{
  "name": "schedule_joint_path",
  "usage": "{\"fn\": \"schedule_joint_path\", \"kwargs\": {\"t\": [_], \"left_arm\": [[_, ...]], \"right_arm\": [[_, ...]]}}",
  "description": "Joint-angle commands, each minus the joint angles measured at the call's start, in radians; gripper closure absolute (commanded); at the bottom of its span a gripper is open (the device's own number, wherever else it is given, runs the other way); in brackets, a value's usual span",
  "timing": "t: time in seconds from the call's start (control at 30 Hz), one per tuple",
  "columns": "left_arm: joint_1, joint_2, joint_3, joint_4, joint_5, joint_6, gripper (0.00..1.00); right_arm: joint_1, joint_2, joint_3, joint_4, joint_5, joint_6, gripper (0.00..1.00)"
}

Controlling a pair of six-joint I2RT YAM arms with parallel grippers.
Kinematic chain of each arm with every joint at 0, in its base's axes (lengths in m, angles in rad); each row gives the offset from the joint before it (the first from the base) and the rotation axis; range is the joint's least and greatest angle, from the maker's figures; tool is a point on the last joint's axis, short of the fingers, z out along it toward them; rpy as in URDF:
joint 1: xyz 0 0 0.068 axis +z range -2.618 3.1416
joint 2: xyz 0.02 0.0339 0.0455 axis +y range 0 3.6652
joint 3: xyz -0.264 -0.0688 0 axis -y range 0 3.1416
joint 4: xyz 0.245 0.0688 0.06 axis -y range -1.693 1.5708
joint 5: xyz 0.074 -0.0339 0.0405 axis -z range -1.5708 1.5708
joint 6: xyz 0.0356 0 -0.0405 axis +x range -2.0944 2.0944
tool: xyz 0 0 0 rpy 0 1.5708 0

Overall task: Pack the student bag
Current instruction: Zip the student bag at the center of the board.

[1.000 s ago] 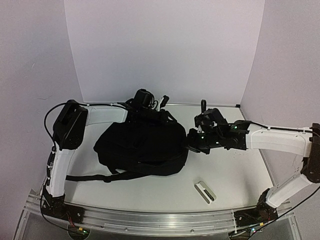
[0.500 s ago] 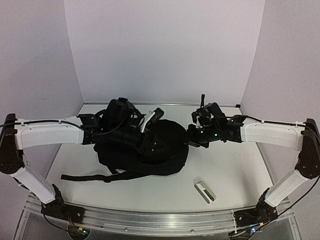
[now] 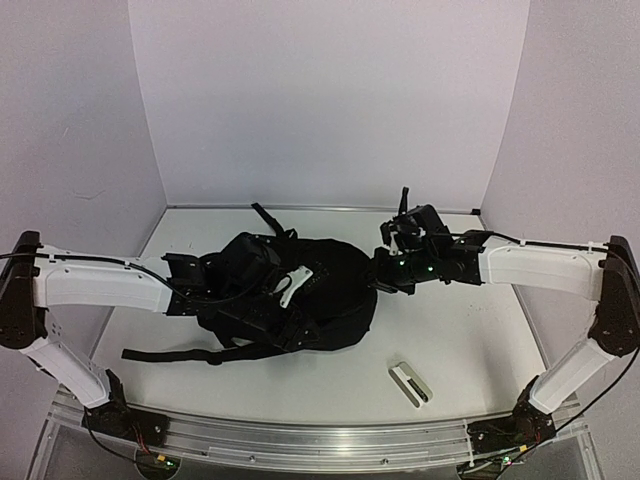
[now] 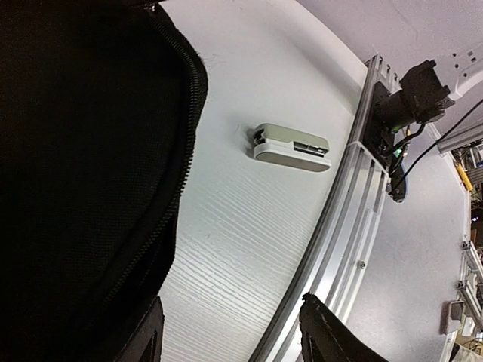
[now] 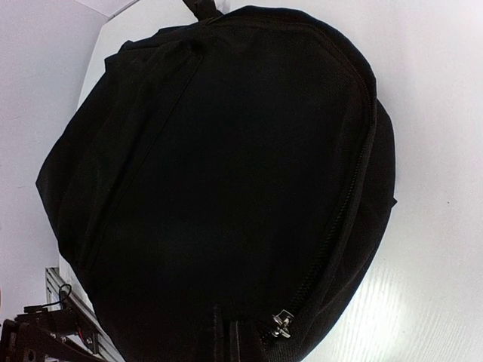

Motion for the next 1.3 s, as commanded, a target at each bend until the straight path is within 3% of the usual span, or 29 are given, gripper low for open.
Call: {"fn": "schedule_joint_path", "kwargs": {"t": [0.0, 0.43, 1.0, 1.27], "left_arm": [[0.000, 0.051, 0.048, -0.001, -0.080, 0.047, 0.38], [0.000, 0.195, 0.176, 0.017, -0.208, 0.124, 0.36], [-0.075, 0.361, 0.334, 0.135, -0.031, 0.166, 0.37], [-0.144, 0.360, 0.360, 0.222, -0.124, 0.220, 0.37]], "right_arm": [[-0.005, -0.016, 0.025, 0.067, -0.005, -0.003, 1.00], [-0.005, -0.031, -0.009, 0.089, -0.024, 0.004, 1.00], [-0.005, -0.113, -0.070, 0.095, 0.007, 0.033, 1.00], [-0.005, -0.115, -0.074, 0.095, 0.011, 0.041, 1.00]]}}
